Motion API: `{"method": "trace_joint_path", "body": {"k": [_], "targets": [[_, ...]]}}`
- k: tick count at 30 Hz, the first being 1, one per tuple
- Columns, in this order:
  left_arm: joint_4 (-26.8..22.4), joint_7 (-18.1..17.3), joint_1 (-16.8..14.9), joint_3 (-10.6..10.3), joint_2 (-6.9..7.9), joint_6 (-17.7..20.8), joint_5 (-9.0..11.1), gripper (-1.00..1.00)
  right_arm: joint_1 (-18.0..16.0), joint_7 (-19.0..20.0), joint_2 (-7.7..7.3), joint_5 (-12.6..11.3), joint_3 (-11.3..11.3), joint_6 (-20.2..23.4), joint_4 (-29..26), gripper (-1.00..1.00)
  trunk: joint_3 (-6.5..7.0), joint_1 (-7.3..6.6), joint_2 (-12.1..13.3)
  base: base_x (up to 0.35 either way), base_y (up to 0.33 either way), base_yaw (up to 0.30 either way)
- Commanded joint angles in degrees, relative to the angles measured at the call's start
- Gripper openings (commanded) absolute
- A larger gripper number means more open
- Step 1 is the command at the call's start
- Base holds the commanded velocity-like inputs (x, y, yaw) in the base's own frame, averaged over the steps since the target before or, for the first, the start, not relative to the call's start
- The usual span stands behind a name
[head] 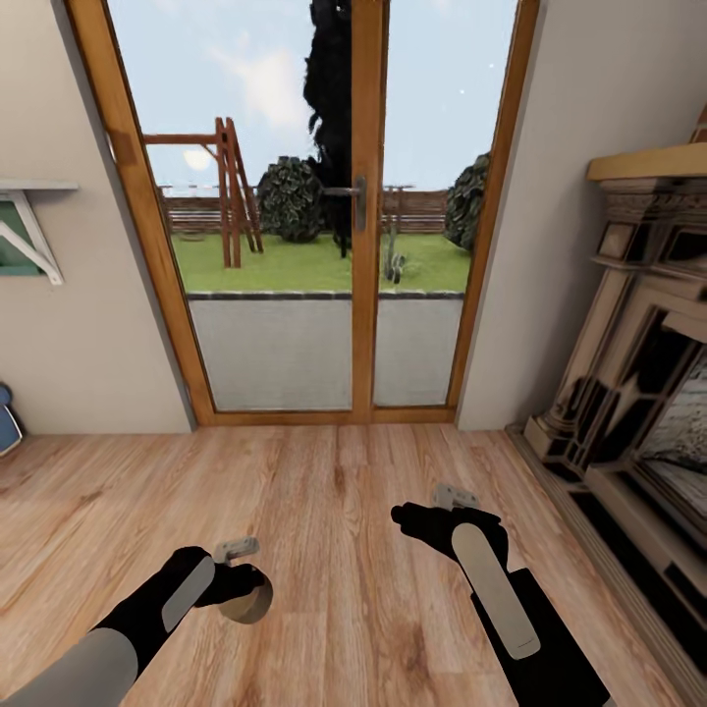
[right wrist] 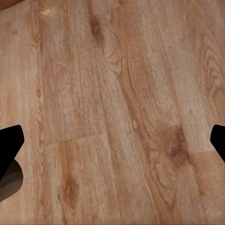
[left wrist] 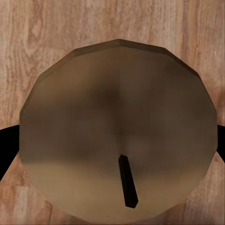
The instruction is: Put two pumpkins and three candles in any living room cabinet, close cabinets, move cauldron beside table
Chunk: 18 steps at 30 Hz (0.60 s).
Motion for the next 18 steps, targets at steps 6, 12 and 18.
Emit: {"method": "trace_joint_path", "body": {"k": [6,12,18], "targets": [[-0.11,0.49,-0.04,-0.39,0.08,0.11,0.57,-1.00,-0.05,-0.59,0.01,-0.49,0.03,0.11,0.08,1.00,1.02,-1.33,2.39,0.000,0.000,0.000],[0.14,0.49,-0.04,-0.31,0.09,0.09,0.52,-1.00,-0.05,-0.59,0.01,-0.45,0.03,0.11,0.60,1.00,2.10,-2.65,4.80,0.000,0.000,0.000],[0.19,0.49,-0.04,-0.31,0.01,0.09,0.50,-1.00,-0.05,-0.59,0.01,-0.44,0.03,0.11,0.70,1.00,3.18,-3.97,7.21,0.000,0.000,0.000]]}}
